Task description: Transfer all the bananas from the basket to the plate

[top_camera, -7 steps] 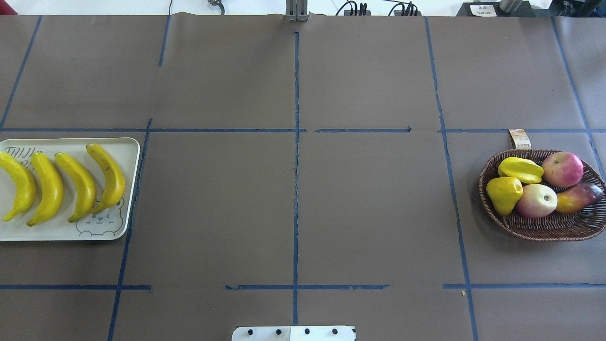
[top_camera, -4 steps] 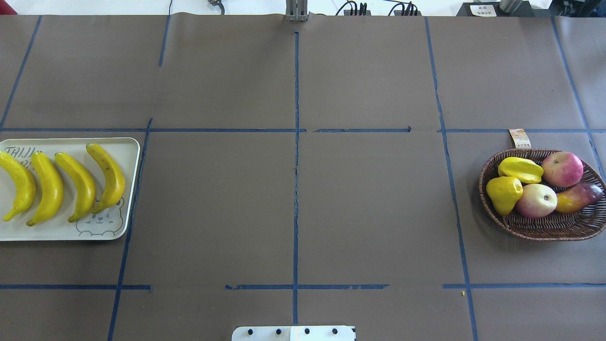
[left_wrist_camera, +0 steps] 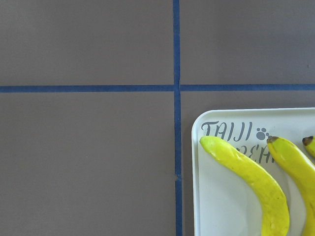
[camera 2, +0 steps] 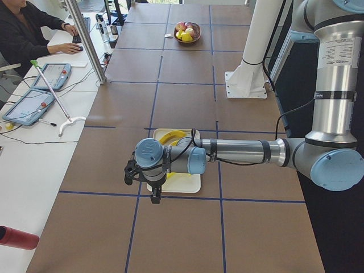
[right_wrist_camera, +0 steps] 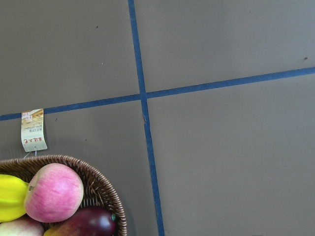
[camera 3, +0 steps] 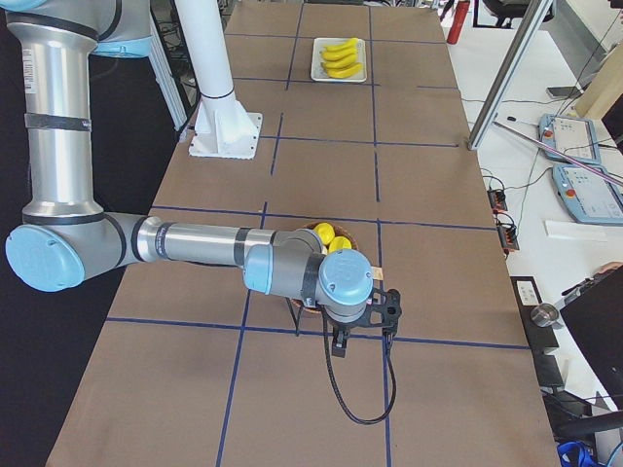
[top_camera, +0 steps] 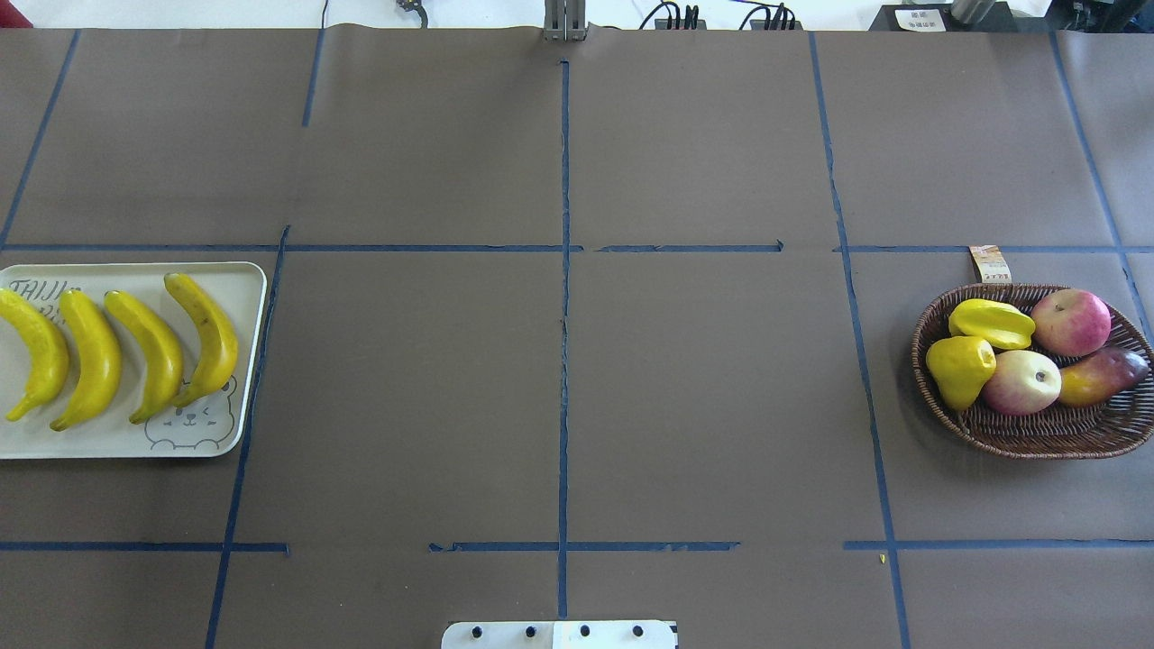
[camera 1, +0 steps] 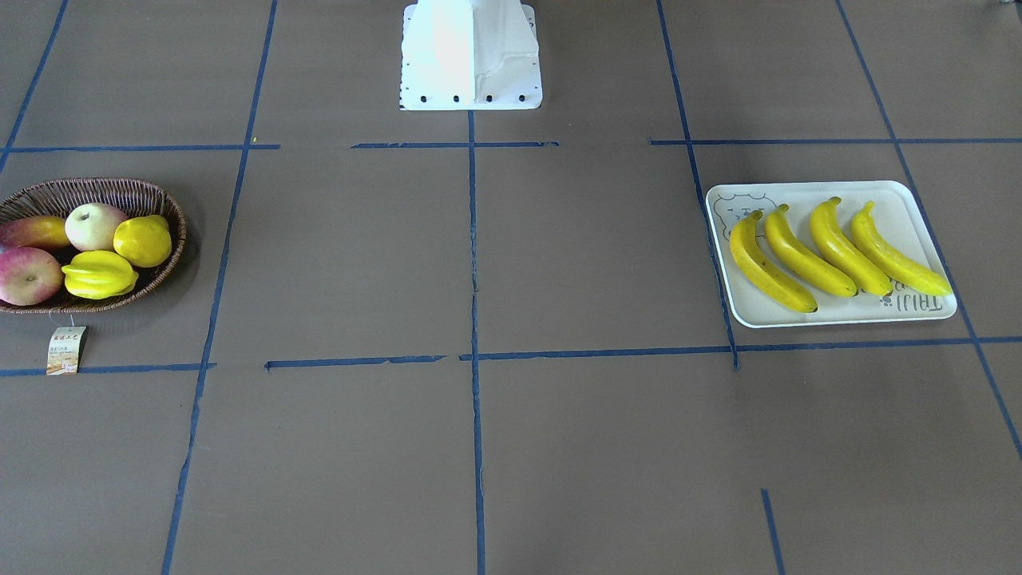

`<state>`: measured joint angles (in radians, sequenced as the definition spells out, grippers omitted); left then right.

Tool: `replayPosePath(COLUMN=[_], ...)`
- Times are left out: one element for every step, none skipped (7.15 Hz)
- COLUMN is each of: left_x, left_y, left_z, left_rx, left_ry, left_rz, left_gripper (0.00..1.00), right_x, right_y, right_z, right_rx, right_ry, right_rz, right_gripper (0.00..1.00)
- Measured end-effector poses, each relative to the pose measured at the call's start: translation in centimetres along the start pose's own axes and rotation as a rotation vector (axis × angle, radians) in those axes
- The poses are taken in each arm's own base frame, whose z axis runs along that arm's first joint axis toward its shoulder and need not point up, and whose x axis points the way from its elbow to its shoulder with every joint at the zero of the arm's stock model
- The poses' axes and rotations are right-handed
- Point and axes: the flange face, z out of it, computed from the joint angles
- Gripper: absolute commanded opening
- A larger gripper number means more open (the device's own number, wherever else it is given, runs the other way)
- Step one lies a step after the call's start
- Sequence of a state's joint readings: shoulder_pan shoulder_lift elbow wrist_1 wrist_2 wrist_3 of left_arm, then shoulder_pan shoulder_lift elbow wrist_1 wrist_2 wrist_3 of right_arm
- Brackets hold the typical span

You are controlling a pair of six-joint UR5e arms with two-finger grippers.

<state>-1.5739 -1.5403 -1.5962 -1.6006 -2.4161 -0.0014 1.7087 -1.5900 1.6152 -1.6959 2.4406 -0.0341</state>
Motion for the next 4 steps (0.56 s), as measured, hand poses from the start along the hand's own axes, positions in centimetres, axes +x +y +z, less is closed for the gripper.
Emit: replayPosePath(left_x=[-0.07,-0.13,-0.17,-0.20], left_y=[0.02,0.04,0.05,0.05], left_z=[0.06,0.11,0.15,0.17], left_rx=[-0.002,-0.003,-0.004,-0.004], left_ry=[0.000,0.000,-0.001,-0.001], left_rz=[-0.002,-0.003,-0.002,0.000], left_gripper=[1.00,1.00,1.00,1.00], right_x=[-0.33,-0.30,-0.18,-0.10], right_y=[-0.33,-0.36,-0.27,-0.20], right_z=[0.09,0.26,0.44,0.52], right_rx=[-0.004,-0.008,-0.011,-0.012], right_ry=[0.008,0.012,0.013,0.013], right_rz=[-0.006,-0.006,-0.004,-0.004], right_gripper=[1.00,1.00,1.00,1.00])
